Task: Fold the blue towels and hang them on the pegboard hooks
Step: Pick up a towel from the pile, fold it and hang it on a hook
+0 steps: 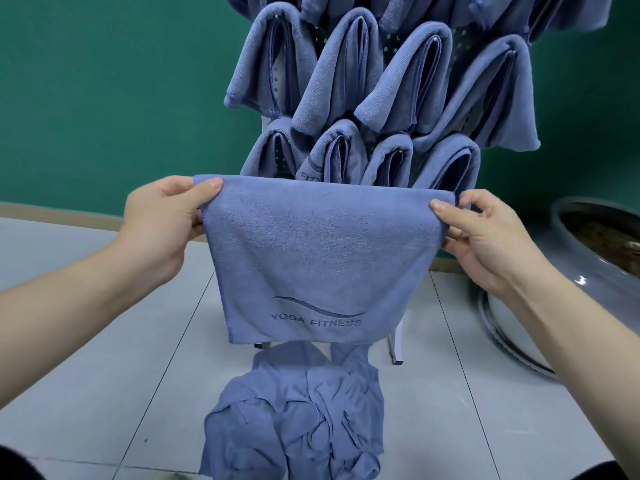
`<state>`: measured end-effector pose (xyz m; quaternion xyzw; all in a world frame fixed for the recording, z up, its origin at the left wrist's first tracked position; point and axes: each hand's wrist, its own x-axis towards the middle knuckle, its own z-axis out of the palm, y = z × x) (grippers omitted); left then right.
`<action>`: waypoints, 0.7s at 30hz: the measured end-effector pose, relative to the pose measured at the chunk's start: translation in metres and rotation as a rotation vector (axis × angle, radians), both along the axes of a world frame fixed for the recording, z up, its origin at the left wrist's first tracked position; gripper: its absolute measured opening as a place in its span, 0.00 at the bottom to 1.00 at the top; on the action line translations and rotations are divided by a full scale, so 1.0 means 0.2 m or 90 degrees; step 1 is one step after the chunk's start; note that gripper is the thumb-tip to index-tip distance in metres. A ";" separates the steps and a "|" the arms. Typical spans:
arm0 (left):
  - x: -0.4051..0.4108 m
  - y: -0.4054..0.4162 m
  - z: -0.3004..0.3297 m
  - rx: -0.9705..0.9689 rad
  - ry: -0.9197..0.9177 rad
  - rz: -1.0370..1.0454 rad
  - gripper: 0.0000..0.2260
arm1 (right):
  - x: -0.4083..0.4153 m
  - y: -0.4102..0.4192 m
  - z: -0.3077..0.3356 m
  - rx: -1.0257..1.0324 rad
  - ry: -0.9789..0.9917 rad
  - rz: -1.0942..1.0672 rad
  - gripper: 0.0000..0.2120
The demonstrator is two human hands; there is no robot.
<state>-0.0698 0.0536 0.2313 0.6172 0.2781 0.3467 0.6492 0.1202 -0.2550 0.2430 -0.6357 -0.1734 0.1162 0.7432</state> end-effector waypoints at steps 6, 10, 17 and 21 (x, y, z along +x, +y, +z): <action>0.02 0.07 -0.07 -0.047 0.064 -0.090 0.09 | 0.03 -0.02 -0.07 -0.153 0.083 0.134 0.12; 0.03 0.05 -0.18 -0.116 0.185 -0.059 0.01 | 0.05 0.02 -0.16 -0.236 0.171 0.086 0.05; 0.08 -0.15 -0.17 -0.129 0.159 -0.004 0.03 | -0.05 0.13 -0.20 -0.251 0.028 -0.077 0.10; 0.06 -0.30 -0.14 -0.132 0.146 -0.052 0.04 | -0.19 0.22 -0.19 -0.213 -0.081 -0.077 0.16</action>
